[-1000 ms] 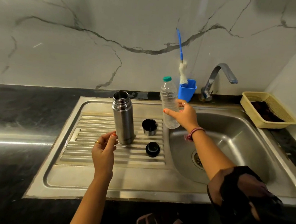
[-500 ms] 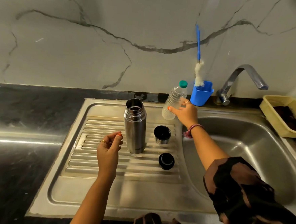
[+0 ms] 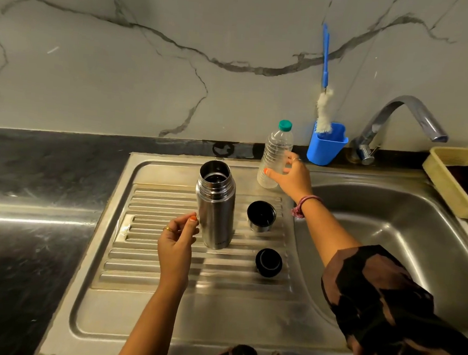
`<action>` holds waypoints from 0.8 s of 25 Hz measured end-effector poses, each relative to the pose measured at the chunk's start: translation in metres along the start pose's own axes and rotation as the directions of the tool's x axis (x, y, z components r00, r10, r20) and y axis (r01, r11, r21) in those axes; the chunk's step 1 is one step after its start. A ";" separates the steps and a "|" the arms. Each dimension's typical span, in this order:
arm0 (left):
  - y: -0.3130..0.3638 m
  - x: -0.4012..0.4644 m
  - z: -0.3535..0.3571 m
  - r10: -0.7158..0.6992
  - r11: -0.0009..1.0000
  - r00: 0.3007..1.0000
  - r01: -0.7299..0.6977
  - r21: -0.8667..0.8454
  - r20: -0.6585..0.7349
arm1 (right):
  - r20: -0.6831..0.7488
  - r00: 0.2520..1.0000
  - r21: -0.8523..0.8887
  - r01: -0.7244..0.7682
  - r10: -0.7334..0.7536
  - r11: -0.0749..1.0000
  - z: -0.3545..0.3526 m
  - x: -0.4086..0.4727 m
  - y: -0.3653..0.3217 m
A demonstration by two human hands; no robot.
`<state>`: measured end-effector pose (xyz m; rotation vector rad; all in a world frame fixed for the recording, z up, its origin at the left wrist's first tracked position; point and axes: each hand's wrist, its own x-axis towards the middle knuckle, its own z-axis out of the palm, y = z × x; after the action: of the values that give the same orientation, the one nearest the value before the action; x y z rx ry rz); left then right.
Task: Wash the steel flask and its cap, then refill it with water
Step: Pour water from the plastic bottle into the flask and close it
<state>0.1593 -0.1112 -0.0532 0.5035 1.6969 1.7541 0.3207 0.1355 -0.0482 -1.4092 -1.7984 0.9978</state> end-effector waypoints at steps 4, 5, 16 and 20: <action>0.000 -0.003 0.000 0.003 1.000 1.000 -0.003 0.004 0.012 | -0.003 1.000 -0.023 -0.013 0.013 1.000 -0.004 0.000 0.004; -0.001 -0.003 -0.001 0.005 1.000 1.000 -0.005 0.007 0.014 | -0.002 1.000 -0.031 -0.021 0.021 0.999 -0.006 0.000 0.005; -0.011 -0.007 -0.017 0.053 0.993 0.990 -0.066 0.098 0.128 | 0.149 0.989 0.124 -0.026 0.008 0.992 -0.039 -0.127 0.009; -0.016 -0.004 -0.017 0.045 0.973 0.963 -0.102 0.205 0.265 | 0.270 0.961 0.128 -0.092 0.054 0.988 -0.045 -0.180 0.014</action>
<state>0.1538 -0.1276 -0.0698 0.8654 1.7062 1.4838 0.4058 -0.0295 -0.0428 -1.3131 -1.8326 1.3801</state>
